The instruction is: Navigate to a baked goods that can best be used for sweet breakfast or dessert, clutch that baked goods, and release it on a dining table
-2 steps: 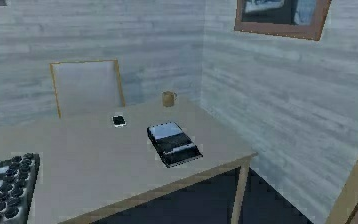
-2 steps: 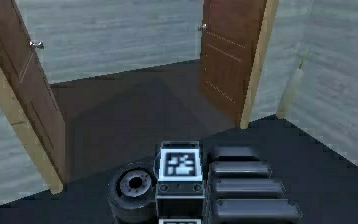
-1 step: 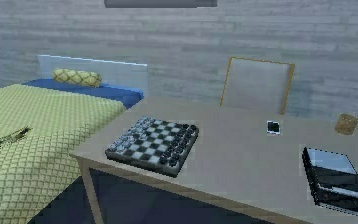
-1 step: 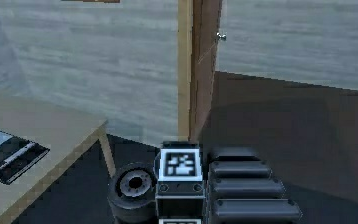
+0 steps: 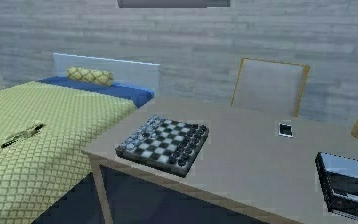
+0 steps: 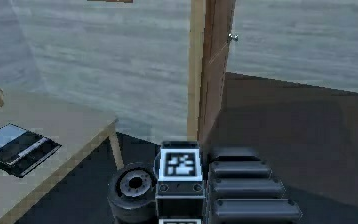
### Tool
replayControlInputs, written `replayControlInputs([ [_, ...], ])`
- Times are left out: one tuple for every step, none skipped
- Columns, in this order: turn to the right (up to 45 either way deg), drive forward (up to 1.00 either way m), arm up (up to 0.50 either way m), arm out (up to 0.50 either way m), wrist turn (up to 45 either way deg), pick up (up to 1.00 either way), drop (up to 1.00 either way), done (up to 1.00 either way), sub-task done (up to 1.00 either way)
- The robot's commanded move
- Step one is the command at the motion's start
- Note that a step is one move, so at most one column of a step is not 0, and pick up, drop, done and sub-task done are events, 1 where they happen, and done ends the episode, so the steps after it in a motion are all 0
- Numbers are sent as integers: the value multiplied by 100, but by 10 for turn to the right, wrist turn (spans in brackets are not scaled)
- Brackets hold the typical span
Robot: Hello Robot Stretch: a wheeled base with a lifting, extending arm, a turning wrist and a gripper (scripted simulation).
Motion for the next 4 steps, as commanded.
replayControlInputs([
  [450, 0, 0, 0, 0, 0, 0, 0, 0],
  [30, 0, 0, 0, 0, 0, 0, 0, 0],
  [-420, 0, 0, 0, 0, 0, 0, 0, 0],
  [300, 0, 0, 0, 0, 0, 0, 0, 0],
])
